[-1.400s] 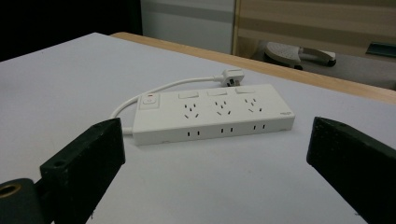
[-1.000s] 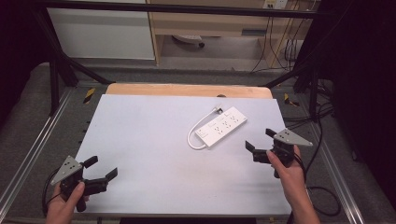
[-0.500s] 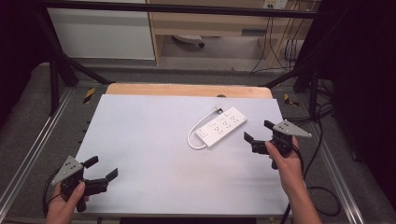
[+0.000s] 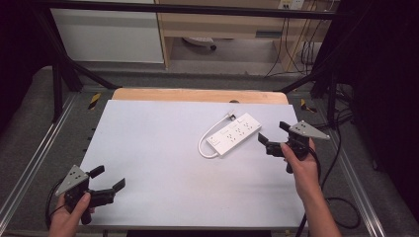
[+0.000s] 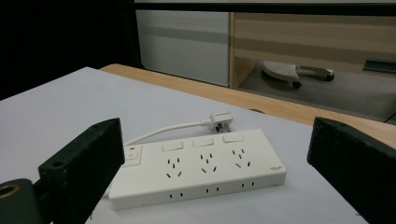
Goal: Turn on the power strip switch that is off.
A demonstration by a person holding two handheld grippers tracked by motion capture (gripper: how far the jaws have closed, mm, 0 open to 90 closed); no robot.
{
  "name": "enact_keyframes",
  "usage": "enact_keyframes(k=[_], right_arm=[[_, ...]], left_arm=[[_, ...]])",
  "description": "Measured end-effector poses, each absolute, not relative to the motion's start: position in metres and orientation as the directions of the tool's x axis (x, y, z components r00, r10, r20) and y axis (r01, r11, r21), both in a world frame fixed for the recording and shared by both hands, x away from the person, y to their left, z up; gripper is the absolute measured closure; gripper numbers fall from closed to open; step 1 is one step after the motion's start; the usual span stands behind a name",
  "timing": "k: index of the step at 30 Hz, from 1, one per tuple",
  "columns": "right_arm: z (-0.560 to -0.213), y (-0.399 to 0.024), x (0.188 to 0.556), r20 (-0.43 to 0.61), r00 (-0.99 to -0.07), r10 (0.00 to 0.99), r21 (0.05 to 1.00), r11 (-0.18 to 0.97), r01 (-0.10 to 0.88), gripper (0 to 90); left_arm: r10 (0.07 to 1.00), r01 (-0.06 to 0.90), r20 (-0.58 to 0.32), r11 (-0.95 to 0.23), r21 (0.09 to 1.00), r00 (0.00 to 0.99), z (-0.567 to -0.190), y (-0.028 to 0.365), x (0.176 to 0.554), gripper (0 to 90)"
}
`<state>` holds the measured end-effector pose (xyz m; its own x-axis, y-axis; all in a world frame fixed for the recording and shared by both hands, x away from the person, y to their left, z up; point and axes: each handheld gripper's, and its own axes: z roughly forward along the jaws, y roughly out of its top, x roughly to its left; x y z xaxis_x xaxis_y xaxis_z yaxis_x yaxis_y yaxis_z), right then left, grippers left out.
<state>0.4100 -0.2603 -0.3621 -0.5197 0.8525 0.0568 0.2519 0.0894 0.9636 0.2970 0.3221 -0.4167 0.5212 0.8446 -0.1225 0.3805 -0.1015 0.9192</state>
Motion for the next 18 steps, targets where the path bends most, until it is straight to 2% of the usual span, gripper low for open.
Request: enact_keyframes(k=[18], right_arm=[[-0.3552,-0.2586,0.4199,0.051,-0.514,0.856,0.964,0.092,0.248,4.2]], left_arm=[[0.843,0.383,-0.118,-0.11,0.917,0.526,-0.4174,0.3212,0.2974,5.7]])
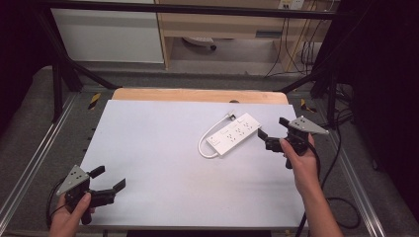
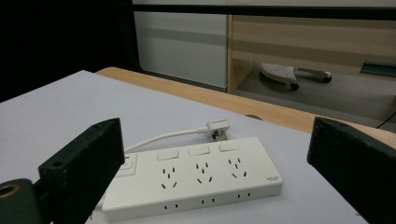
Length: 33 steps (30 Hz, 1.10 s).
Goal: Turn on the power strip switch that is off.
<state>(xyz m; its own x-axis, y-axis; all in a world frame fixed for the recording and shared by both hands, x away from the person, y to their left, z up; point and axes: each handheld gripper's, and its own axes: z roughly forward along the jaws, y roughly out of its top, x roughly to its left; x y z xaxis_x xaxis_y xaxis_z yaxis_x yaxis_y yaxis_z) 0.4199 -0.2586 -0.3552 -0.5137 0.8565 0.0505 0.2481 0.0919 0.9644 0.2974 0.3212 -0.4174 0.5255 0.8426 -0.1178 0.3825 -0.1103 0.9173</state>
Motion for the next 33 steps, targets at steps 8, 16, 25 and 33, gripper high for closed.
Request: enact_keyframes(k=[8,16,25,33], right_arm=[[-0.355,-0.257,0.429,0.057,-0.509,0.859,0.962,0.09,0.259,4.2],[-0.357,-0.256,0.44,0.06,-0.495,0.867,0.959,0.087,0.269,4.7],[-0.366,-0.251,0.458,0.056,-0.471,0.881,0.955,0.09,0.282,5.9],[-0.373,-0.243,0.477,0.06,-0.456,0.888,0.953,0.084,0.29,7.2]], left_arm=[[0.843,0.383,-0.114,-0.115,0.916,0.526,-0.418,0.321,0.298,5.7],[0.842,0.388,-0.116,-0.117,0.914,0.527,-0.418,0.321,0.298,5.7],[0.842,0.386,-0.112,-0.12,0.915,0.527,-0.418,0.321,0.298,5.7],[0.844,0.39,-0.115,-0.117,0.913,0.523,-0.419,0.322,0.298,5.7]])
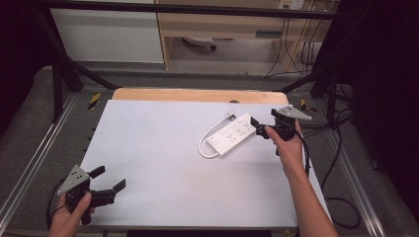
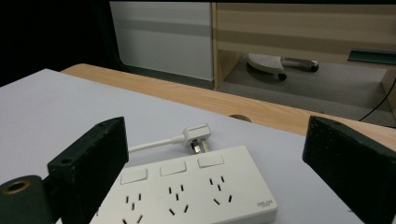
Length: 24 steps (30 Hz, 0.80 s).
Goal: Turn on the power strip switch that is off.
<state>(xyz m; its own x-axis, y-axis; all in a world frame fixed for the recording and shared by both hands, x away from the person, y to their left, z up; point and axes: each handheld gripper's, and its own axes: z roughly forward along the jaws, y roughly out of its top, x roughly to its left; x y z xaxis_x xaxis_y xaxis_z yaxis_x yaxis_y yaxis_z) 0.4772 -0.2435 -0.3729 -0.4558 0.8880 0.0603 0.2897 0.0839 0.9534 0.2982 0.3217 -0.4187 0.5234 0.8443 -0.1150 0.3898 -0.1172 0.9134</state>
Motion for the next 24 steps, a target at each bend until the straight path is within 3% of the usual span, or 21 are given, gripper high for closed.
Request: enact_keyframes(k=[24], right_arm=[[-0.39,-0.232,0.51,0.059,-0.404,0.913,0.948,0.075,0.308,10.2]], left_arm=[[0.846,0.394,-0.113,-0.121,0.911,0.521,-0.419,0.323,0.299,5.7]])
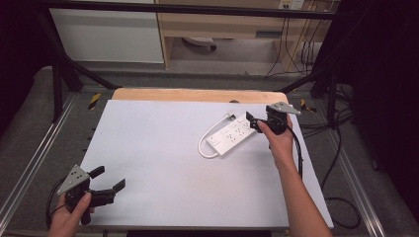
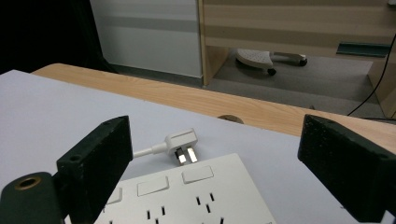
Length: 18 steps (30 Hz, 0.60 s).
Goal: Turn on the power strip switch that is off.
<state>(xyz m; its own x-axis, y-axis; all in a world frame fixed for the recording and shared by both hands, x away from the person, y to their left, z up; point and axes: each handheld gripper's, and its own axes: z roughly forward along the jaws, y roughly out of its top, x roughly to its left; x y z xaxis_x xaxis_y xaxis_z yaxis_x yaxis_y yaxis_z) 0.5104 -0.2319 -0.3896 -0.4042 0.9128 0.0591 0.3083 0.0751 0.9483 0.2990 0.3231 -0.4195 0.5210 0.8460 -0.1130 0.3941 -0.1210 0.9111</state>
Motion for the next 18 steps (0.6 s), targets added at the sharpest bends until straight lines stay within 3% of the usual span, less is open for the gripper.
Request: enact_keyframes(k=[5,18], right_arm=[[-0.39,-0.231,0.514,0.053,-0.4,0.915,0.947,0.081,0.31,12.4],[-0.403,-0.223,0.529,0.023,-0.389,0.921,0.949,0.102,0.298,34.1]], left_arm=[[0.846,0.396,-0.116,-0.119,0.91,0.52,-0.42,0.323,0.299,5.7],[0.848,0.404,-0.12,-0.117,0.907,0.516,-0.421,0.323,0.3,5.7]])
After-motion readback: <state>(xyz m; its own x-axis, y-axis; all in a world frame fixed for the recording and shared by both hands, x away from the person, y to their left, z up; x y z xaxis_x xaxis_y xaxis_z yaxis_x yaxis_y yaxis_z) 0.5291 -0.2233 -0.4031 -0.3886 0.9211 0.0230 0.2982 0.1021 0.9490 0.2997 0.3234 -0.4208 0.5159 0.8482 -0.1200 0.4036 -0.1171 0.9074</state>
